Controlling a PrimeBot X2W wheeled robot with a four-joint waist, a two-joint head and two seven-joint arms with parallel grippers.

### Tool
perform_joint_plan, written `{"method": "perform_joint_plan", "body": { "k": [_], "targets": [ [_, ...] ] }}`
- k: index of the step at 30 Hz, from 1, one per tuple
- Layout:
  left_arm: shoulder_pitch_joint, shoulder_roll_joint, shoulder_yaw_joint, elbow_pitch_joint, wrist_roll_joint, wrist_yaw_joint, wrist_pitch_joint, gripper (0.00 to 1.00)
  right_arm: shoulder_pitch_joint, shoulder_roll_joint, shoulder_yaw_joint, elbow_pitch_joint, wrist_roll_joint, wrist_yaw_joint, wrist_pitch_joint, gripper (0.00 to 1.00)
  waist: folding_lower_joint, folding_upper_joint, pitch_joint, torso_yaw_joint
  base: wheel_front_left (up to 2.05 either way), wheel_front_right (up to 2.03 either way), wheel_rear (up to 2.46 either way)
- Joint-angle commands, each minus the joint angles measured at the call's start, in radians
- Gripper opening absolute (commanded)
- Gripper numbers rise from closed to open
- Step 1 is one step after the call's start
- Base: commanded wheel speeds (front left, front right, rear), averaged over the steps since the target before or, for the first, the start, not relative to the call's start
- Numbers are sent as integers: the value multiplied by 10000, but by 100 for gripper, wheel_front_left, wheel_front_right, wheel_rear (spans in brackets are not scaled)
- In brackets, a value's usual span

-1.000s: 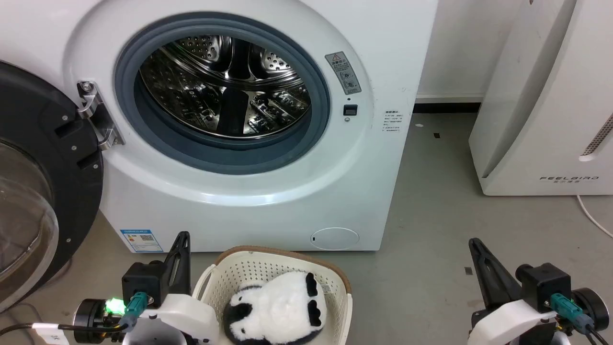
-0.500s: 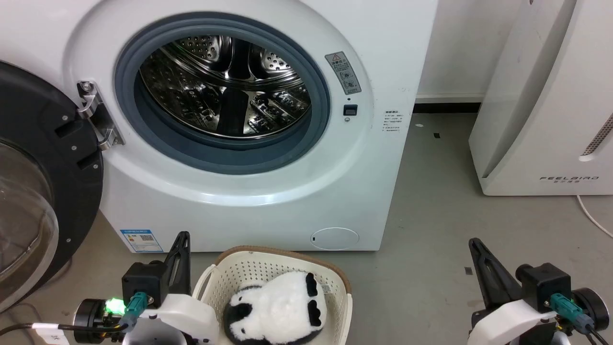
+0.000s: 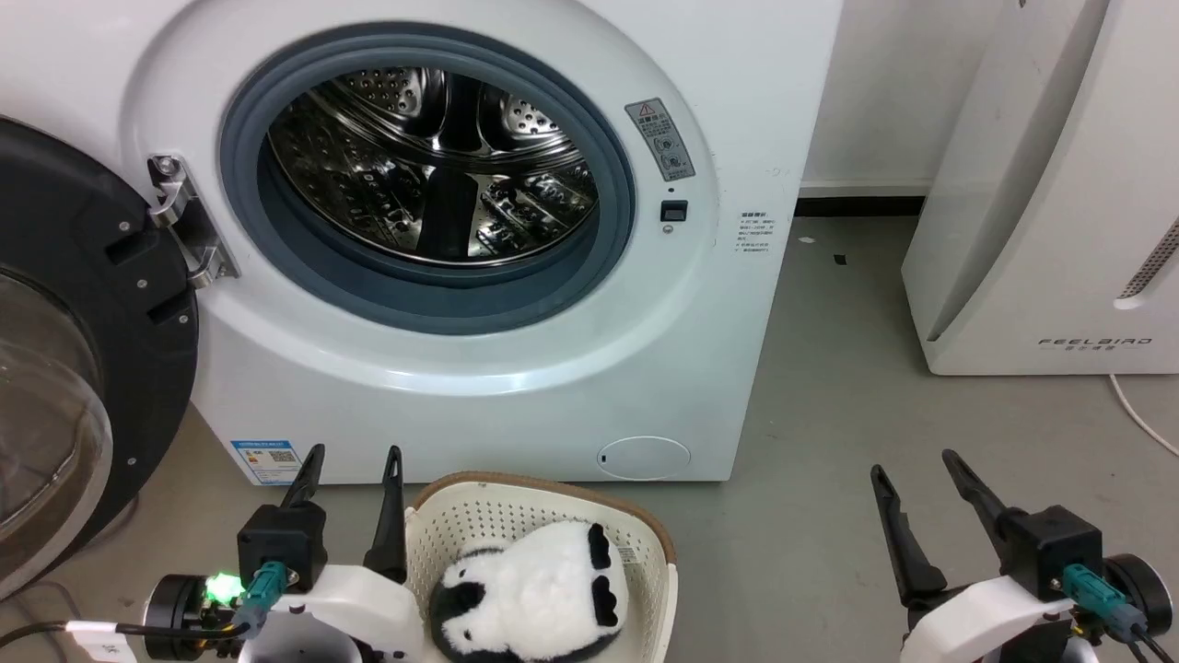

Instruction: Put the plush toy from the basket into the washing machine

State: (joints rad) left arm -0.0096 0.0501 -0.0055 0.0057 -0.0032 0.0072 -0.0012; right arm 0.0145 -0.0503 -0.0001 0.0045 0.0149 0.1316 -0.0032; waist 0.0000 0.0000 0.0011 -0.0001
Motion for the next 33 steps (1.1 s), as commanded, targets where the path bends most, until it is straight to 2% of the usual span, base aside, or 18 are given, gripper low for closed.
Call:
{"method": "perform_joint_plan", "body": {
  "k": [1,16,33],
  "targets": [
    [-25,0,-23,23,-30,79,-96,100,5,0,-40,-63,109,0,-90,100,0,0,8,-1,0,0,0],
    [-832,33,-361,1261,-67,94,-472,100,-156,0,-103,-393,704,-2,-464,100,0,0,517,-126,0,0,0],
    [-2630,184,-799,3951,-133,-255,-458,100,-780,0,-75,-713,1375,-3,-818,100,0,0,1906,-499,0,0,0]
  ]
}}
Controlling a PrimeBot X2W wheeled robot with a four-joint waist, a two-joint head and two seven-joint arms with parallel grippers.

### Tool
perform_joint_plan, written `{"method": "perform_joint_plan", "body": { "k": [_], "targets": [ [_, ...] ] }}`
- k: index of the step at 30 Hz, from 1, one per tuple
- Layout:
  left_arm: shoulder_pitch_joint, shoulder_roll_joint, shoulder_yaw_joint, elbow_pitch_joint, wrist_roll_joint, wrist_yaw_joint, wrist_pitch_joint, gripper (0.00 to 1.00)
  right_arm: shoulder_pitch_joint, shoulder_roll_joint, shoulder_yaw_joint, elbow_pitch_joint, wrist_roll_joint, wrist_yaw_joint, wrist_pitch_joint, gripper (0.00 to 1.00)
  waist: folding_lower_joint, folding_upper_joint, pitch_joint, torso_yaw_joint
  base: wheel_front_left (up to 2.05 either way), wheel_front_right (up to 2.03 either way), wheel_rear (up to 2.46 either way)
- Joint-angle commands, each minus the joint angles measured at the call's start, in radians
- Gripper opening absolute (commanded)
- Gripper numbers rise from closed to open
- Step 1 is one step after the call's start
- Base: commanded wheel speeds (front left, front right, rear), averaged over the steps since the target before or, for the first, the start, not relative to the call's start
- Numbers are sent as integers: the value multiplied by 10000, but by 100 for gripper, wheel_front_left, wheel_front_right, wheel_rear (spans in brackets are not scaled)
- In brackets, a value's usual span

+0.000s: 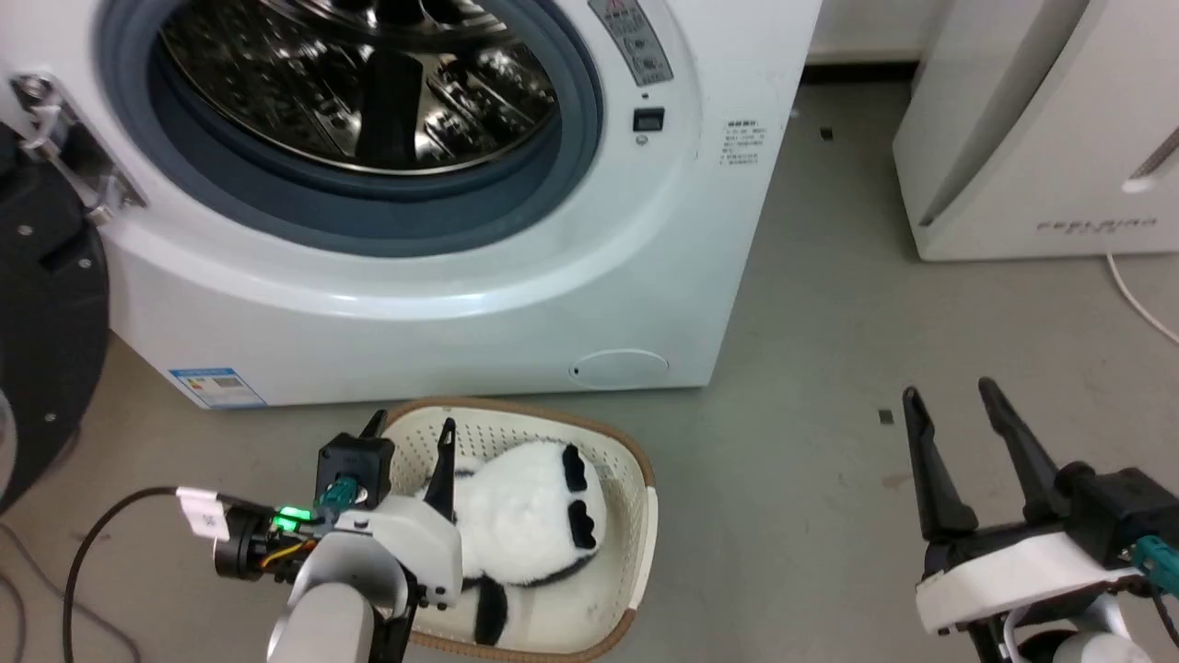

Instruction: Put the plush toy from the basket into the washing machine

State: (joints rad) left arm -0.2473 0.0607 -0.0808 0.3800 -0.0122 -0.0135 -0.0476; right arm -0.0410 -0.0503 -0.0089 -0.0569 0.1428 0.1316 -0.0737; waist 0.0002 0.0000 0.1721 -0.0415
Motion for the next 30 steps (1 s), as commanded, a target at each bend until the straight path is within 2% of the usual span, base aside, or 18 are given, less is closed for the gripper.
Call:
{"method": "perform_joint_plan", "body": {
  "k": [1,22,30],
  "targets": [
    [-362,102,-76,335,-43,-59,42,100,-274,0,22,-118,141,-3,-133,100,-2,0,305,-119,0,0,0],
    [-2536,890,-1409,2620,583,-268,1173,100,-1166,1,119,-622,1143,-5,-569,100,-2,0,2863,-836,0,0,0],
    [-3435,1207,-1654,3444,514,-310,1440,100,-1450,1,156,-798,1527,-5,-735,100,-2,0,3849,-1043,0,0,0]
  ]
}}
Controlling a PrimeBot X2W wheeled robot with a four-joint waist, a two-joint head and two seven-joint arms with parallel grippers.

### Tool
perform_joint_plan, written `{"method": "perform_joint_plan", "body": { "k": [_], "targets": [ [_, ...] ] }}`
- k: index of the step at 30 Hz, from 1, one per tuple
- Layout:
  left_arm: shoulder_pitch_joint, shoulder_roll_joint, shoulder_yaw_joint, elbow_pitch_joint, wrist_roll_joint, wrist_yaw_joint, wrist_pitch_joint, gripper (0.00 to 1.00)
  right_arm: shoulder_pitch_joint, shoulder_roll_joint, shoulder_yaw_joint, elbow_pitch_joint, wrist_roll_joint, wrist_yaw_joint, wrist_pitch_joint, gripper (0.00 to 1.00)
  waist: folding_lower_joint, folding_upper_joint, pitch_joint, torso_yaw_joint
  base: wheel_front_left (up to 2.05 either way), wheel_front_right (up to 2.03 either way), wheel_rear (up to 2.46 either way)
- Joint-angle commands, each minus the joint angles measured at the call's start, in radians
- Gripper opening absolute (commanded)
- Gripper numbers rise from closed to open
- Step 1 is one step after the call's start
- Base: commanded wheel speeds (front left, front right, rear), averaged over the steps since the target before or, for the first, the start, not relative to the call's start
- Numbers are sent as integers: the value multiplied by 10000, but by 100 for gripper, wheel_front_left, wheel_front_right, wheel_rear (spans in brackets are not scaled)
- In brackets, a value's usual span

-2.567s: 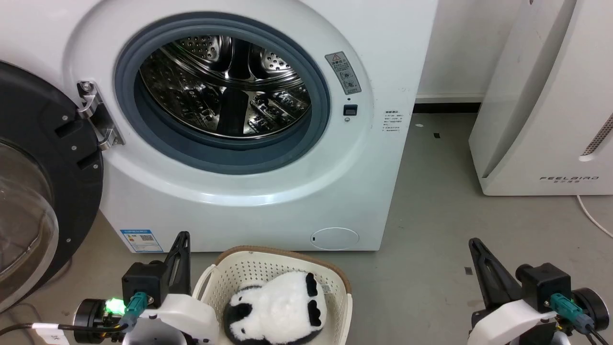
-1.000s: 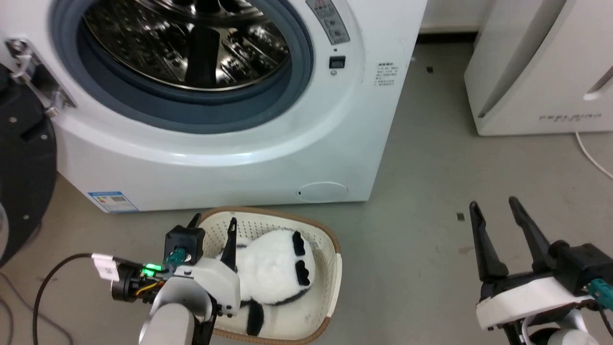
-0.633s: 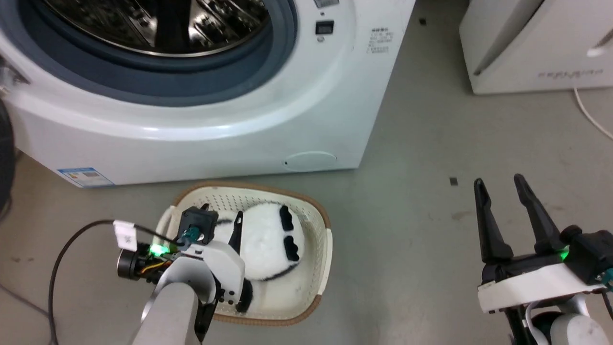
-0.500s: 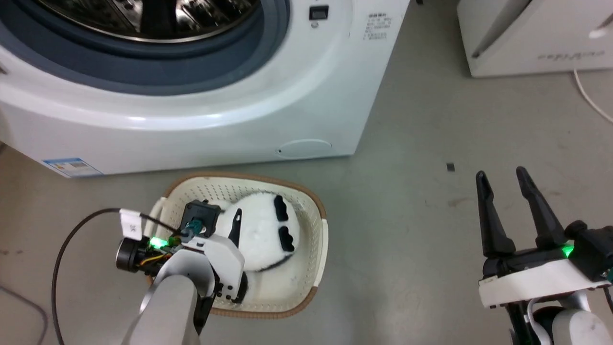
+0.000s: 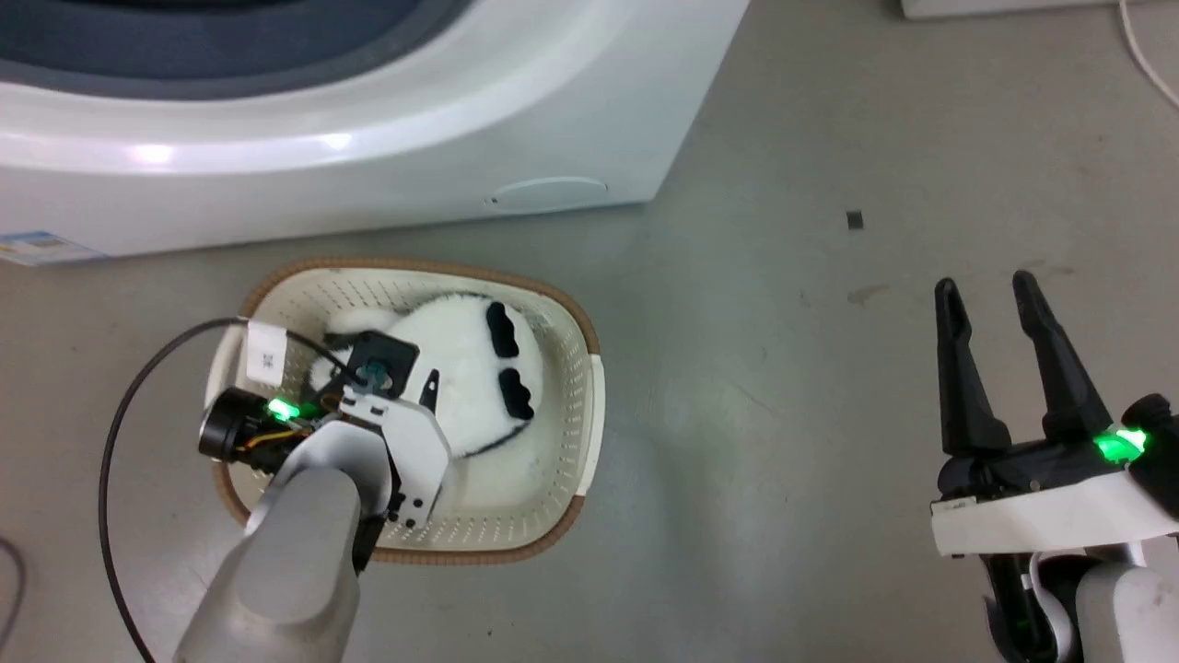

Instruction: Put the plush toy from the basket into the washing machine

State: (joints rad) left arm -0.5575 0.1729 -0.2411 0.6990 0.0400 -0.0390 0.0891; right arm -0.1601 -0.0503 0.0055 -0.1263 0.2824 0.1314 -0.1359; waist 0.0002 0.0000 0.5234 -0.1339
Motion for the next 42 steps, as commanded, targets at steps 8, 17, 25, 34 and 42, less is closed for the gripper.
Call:
{"method": "perform_joint_plan", "body": {
  "k": [8,17,25,34,42],
  "targets": [
    [-1360,421,-335,1077,-71,-151,400,100,-576,1,-38,-271,499,-4,-280,100,-2,0,1309,-328,0,0,0],
    [-2288,639,-545,1901,-242,-178,561,100,-845,1,-62,-460,856,-5,-447,100,-2,0,2153,-515,0,0,0],
    [-3102,862,-831,2721,-367,-207,767,100,-1123,1,-21,-622,1212,-5,-613,100,-2,0,2874,-702,0,0,0],
    [-3902,1075,-1190,3647,-517,-250,994,100,-1434,1,-54,-734,1585,-6,-800,100,-2,0,3597,-860,0,0,0],
    [-4463,1213,-1652,4467,-551,-281,992,3,-1696,1,-79,-796,1917,-6,-966,100,-2,0,3974,-978,0,0,0]
  ]
}}
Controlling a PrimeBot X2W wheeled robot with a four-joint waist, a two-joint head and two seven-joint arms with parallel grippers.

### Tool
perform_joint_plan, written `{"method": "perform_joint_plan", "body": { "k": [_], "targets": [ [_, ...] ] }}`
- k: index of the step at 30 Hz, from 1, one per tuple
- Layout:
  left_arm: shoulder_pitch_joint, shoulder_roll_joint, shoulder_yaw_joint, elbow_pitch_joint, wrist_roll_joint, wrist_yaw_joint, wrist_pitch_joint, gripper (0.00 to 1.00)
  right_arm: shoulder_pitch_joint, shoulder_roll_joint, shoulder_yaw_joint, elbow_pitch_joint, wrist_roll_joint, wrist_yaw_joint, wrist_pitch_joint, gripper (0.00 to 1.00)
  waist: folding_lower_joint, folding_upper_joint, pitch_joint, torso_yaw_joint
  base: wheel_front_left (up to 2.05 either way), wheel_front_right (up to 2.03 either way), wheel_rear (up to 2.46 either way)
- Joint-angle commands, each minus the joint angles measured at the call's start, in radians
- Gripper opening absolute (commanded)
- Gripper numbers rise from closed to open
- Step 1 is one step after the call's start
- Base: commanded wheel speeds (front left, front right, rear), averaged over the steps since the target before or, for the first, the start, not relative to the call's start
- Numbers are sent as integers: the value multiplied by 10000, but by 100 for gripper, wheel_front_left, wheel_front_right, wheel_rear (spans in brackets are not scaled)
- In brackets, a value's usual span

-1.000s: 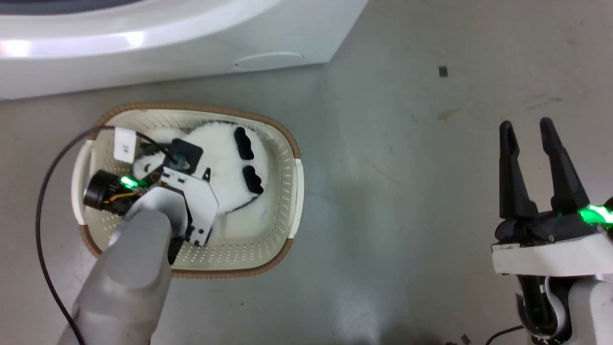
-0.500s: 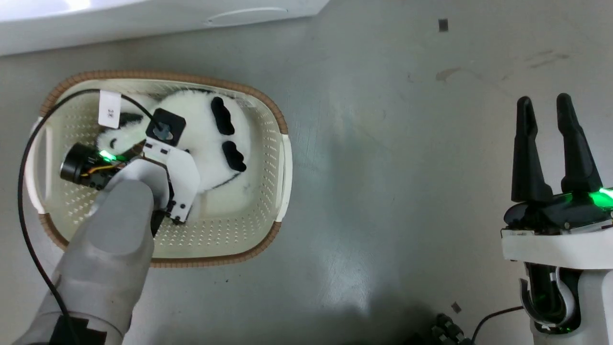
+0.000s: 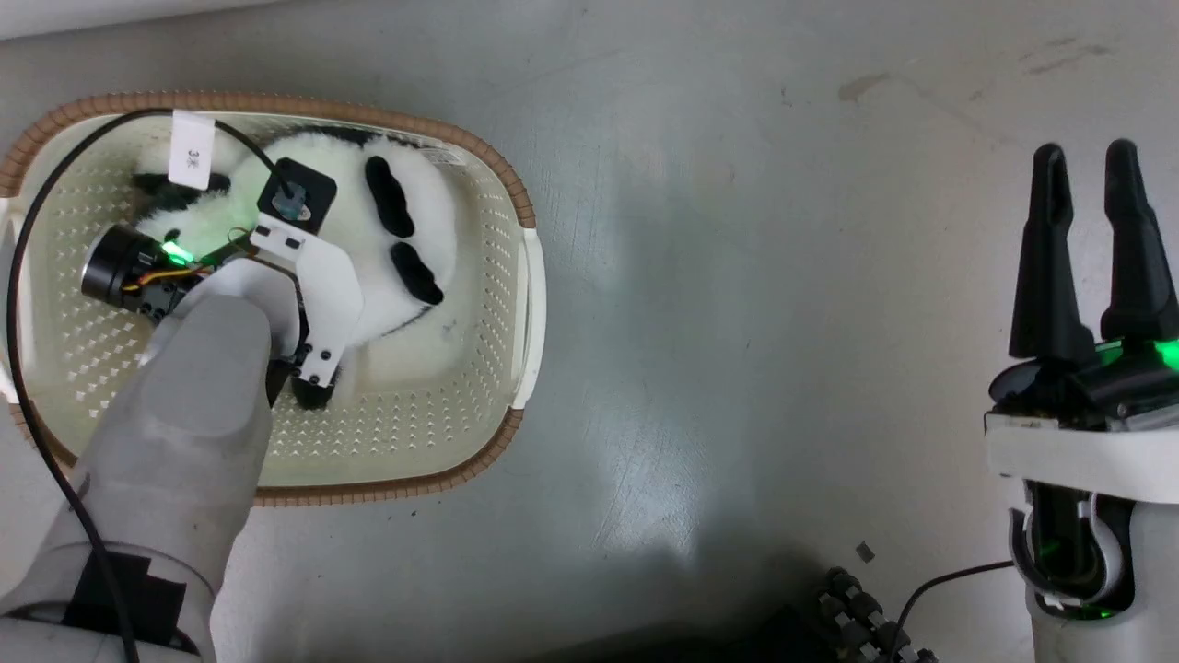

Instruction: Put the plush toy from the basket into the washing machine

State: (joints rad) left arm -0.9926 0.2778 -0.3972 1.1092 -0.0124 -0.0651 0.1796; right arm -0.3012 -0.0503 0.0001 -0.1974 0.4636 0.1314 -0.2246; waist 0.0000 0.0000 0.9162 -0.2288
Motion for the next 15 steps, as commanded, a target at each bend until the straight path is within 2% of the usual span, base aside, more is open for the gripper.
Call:
{"method": "perform_joint_plan", "body": {
  "k": [1,8,15],
  "targets": [
    [-178,176,-155,469,-36,-55,114,0,-325,1,-20,-97,145,-6,-99,100,0,0,81,-52,0,0,0],
    [-520,245,-434,1189,-258,-174,112,0,-443,1,-54,-27,421,-7,-245,100,0,0,9,-193,0,0,0],
    [-303,80,-383,1816,-825,-202,-274,0,-263,1,-9,345,578,-7,-371,100,0,0,-856,-226,0,0,0]
  ]
}}
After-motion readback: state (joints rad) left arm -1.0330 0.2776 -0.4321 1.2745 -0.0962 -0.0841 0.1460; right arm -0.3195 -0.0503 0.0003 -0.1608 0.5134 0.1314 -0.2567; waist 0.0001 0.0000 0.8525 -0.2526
